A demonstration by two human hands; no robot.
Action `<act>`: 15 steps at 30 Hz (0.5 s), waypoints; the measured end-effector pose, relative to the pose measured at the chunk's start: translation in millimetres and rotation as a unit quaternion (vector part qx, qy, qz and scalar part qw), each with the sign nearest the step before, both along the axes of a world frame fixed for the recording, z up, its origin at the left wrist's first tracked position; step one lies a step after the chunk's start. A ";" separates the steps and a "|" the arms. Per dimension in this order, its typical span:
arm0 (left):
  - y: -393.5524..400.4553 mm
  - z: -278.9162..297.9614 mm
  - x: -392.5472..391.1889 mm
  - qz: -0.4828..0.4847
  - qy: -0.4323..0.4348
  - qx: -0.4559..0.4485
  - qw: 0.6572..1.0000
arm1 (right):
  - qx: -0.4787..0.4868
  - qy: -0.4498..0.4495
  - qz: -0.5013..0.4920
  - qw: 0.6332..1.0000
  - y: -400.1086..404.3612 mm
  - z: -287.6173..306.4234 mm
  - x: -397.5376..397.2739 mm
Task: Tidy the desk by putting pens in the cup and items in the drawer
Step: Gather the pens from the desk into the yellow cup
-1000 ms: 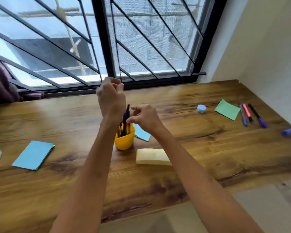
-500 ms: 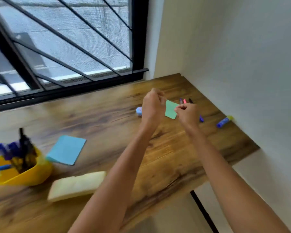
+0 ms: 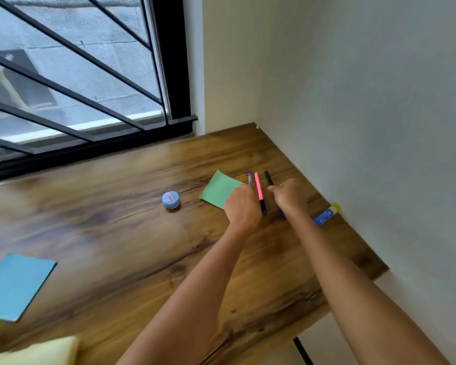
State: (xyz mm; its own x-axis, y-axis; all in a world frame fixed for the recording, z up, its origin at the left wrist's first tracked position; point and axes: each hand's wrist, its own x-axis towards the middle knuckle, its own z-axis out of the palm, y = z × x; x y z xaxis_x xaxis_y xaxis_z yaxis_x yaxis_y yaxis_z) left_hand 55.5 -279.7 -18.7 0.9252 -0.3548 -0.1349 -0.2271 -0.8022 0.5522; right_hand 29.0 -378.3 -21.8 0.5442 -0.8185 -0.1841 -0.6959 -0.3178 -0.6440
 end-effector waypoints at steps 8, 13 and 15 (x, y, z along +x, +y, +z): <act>5.1 -4.3 27.3 -0.019 0.035 -0.016 0.999 | -0.031 0.080 0.027 0.996 6.6 -1.4 28.5; 24.7 -4.7 44.9 0.027 0.172 -0.120 0.977 | -0.012 0.090 0.037 0.995 10.0 -3.6 40.2; 32.9 -2.2 48.2 0.042 0.206 -0.170 0.963 | 0.000 0.090 0.038 0.995 10.4 -4.7 41.4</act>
